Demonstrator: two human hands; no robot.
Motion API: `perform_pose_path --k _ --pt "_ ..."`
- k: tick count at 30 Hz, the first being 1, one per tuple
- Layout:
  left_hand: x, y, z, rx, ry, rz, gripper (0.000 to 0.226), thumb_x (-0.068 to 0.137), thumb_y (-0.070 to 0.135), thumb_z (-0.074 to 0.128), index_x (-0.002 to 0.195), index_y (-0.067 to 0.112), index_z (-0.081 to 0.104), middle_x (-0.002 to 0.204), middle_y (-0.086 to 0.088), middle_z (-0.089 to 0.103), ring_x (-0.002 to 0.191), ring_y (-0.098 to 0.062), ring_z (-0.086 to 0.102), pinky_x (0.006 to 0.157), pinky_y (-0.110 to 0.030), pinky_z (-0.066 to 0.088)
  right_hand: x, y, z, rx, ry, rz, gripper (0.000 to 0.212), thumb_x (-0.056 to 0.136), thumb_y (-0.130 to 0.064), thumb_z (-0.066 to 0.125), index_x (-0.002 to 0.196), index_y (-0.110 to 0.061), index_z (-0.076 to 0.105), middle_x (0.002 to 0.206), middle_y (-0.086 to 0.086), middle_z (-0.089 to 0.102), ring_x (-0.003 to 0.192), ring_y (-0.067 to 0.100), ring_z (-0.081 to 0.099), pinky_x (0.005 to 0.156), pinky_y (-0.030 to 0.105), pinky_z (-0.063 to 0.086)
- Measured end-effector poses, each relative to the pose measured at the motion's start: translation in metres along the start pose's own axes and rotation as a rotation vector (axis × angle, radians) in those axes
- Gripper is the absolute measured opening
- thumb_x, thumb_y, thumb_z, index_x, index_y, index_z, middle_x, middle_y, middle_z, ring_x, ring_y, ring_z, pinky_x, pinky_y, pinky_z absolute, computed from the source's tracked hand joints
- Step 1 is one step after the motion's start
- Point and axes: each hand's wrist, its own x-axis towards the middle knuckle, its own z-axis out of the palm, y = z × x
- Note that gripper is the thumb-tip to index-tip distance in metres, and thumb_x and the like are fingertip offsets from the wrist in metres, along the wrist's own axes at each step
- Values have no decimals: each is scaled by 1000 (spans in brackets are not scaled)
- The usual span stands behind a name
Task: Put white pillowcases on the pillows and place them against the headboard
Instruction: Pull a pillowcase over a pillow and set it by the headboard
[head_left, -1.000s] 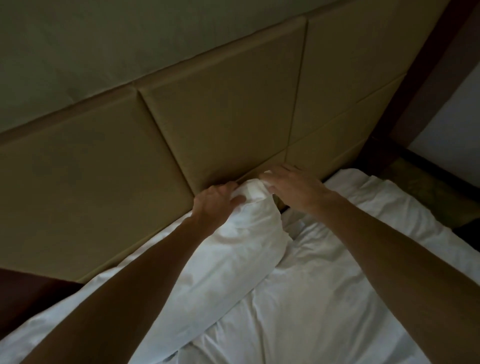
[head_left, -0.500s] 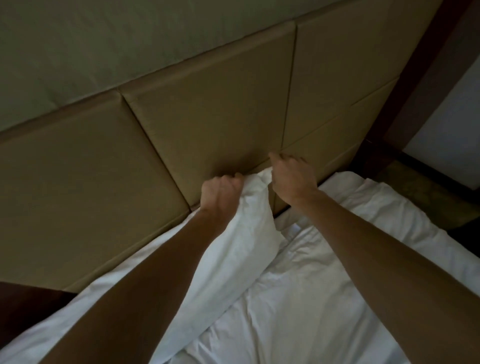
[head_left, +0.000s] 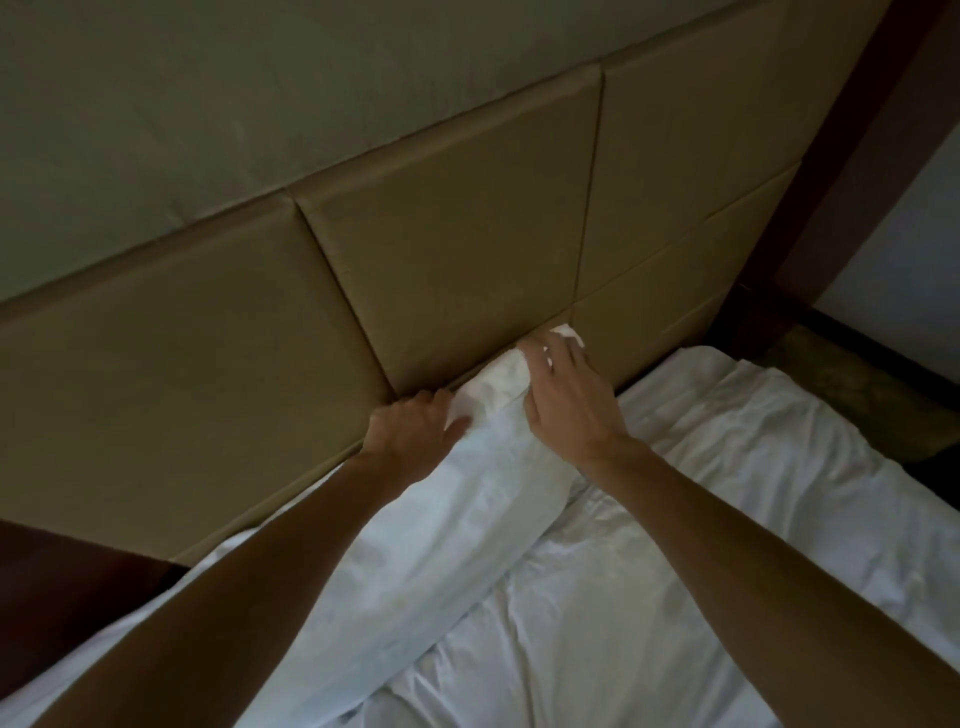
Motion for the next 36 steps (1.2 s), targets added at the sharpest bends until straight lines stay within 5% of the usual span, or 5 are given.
perform_pose_path --k 3,10,14,24,36 --pt "-22 -26 7 -57 -100 -35 48 99 53 36 134 22 46 119 -4 66 103 -29 66 81 -40 52 -2 -22 -7 49 -137 -174 57 81 -14 61 136 -11 46 124 7 57 106 23 57 84 35 50" --pt "-118 -113 18 -199 -330 -139 52 98 50 44 142 22 45 141 -4 56 128 -26 53 104 -38 42 -12 -83 -28 50 -508 -136 55 94 -19 50 147 -15 35 148 6 40 132 25 40 105 37 40" --pt "-190 -167 27 -153 -325 -208 53 97 53 43 142 25 44 142 -2 54 127 -24 54 104 -39 44 -19 -135 -40 -20 -564 -183 59 95 -23 50 151 -16 32 158 8 29 142 25 29 114 38 30" --pt "-350 -243 47 -60 -211 -290 65 92 48 50 150 26 28 138 -6 52 123 -28 52 102 -43 41 -71 -287 -55 0 -687 -219 56 97 -30 49 150 -20 34 157 4 30 143 23 29 113 38 32" --pt "-382 -210 41 -19 -178 -102 63 92 45 51 146 18 33 146 -14 42 132 -33 43 109 -48 34 -183 -300 -86 -29 -817 31 55 95 -30 49 148 -20 37 147 6 44 132 27 43 107 43 39"
